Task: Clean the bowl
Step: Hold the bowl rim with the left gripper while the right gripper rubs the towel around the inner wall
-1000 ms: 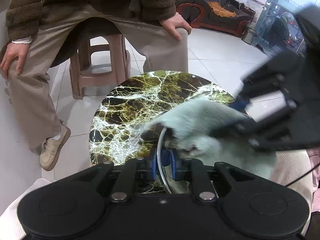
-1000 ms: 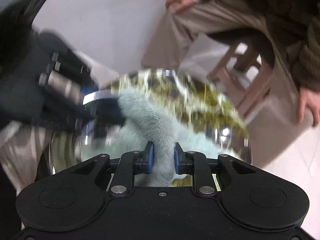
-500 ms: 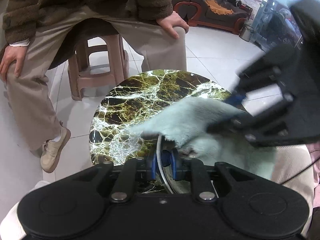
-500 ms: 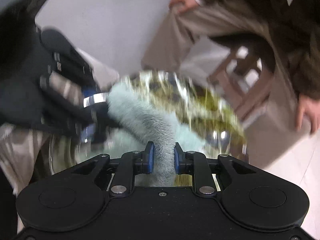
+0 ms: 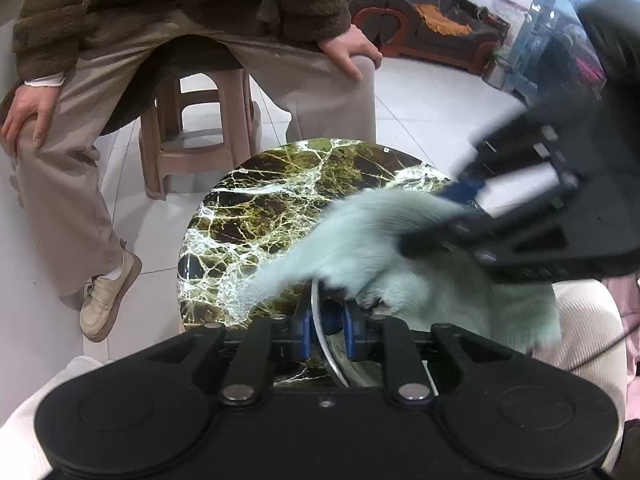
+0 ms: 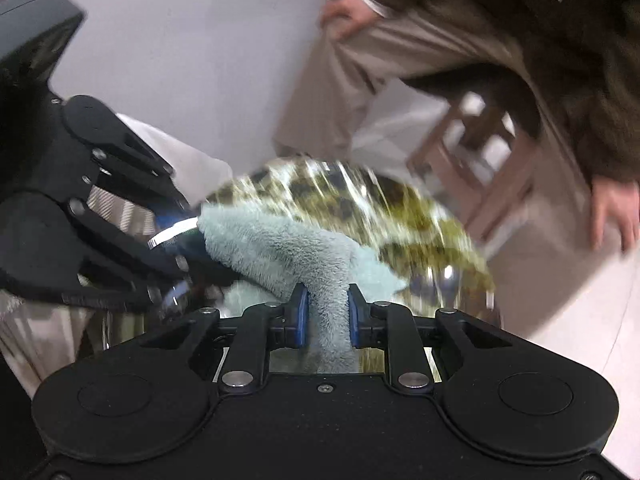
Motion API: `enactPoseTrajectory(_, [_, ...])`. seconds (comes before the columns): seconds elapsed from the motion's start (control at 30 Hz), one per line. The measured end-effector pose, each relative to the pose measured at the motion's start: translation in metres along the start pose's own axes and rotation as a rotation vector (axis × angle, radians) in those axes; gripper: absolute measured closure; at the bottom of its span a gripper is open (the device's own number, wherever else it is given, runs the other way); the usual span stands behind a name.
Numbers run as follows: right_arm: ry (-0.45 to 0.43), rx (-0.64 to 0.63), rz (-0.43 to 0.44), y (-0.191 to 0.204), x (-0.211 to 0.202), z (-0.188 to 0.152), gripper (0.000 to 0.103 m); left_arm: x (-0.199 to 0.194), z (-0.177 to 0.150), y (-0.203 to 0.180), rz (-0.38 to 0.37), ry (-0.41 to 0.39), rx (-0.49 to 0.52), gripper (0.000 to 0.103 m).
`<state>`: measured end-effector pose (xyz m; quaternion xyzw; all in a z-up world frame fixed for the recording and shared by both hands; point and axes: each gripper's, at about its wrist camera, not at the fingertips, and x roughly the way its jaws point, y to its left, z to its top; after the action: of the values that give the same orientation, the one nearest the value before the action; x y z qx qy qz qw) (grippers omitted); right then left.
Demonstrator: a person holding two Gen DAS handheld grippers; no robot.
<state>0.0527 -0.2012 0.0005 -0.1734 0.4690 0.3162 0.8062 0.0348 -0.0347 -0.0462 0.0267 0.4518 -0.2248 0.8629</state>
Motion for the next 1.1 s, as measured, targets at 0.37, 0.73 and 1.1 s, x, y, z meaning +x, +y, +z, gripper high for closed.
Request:
enactPoseTrajectory(0.37, [-0.180,0.543,0.069,-0.003,-0.029,-0.070,0.078,-0.004,-0.001,0.004,0.001,-0.074,-0.129,0.087])
enactPoseTrajectory(0.73, [-0.139,0.384,0.050,-0.018,-0.013,-0.043,0.079,-0.009,-0.004,0.002,0.007,-0.015,-0.140,0.091])
enactPoseTrajectory(1.1, [-0.062,-0.048,-0.017,0.003,-0.010,0.006,0.075,0.002,0.013,0.005,0.008,0.006,-0.084,0.087])
